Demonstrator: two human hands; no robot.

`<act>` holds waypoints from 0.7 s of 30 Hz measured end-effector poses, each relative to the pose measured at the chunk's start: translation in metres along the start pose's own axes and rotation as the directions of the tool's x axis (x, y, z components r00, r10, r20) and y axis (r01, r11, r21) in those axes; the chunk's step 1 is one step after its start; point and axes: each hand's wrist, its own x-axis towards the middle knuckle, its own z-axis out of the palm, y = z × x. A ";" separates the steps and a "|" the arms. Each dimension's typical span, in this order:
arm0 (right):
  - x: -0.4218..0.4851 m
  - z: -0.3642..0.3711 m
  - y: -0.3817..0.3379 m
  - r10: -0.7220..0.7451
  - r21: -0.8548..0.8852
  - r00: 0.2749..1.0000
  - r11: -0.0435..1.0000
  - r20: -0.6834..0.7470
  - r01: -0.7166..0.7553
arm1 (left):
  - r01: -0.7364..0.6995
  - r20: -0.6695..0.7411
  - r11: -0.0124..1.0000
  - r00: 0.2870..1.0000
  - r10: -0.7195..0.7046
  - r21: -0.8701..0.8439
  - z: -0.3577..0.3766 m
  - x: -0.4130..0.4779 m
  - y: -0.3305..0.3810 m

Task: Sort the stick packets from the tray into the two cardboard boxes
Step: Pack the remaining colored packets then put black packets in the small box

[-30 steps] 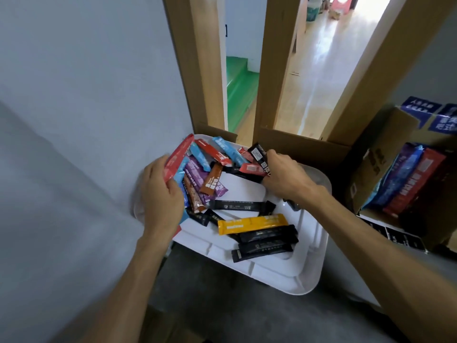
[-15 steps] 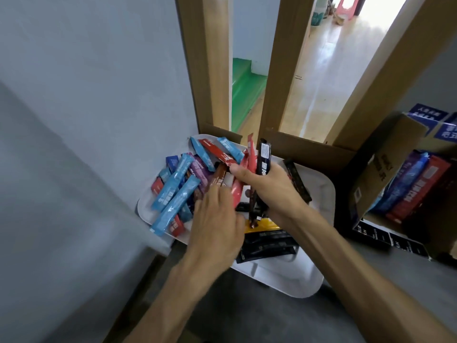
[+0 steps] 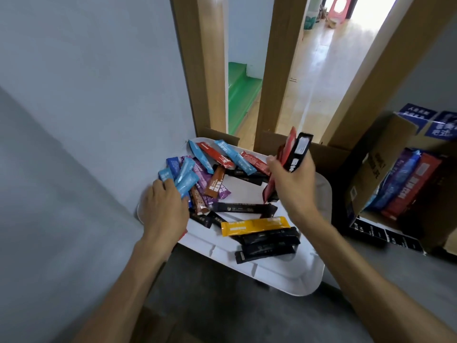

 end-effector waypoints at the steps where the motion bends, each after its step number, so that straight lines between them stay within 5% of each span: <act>1: -0.006 0.002 0.007 -0.032 -0.032 0.999 0.999 0.024 0.033 | 0.009 -0.022 1.000 1.000 -0.010 -0.020 0.002 -0.001 0.001; 5: -0.015 0.002 0.026 0.013 -0.204 0.994 0.979 0.106 0.009 | -0.007 -0.111 0.960 0.994 -0.025 -0.279 -0.007 -0.011 0.017; 8: -0.012 -0.011 0.009 -0.009 -0.043 1.000 0.999 0.003 0.009 | -0.212 -0.107 0.864 0.977 0.184 -0.456 -0.026 -0.029 0.051; 11: -0.026 -0.038 -0.012 0.056 0.232 0.998 0.971 -0.012 -0.051 | -0.446 -0.087 0.713 0.873 0.480 -0.542 -0.040 -0.056 0.097; 15: -0.059 -0.087 -0.012 0.186 0.493 0.983 0.855 -0.001 -0.161 | -0.490 -0.029 0.596 0.788 0.615 -0.636 -0.036 -0.089 0.145; 21: -0.090 -0.169 -0.014 0.316 0.478 0.907 0.865 -0.279 -0.155 | -0.501 0.034 0.522 0.698 0.716 -0.690 -0.017 -0.123 0.202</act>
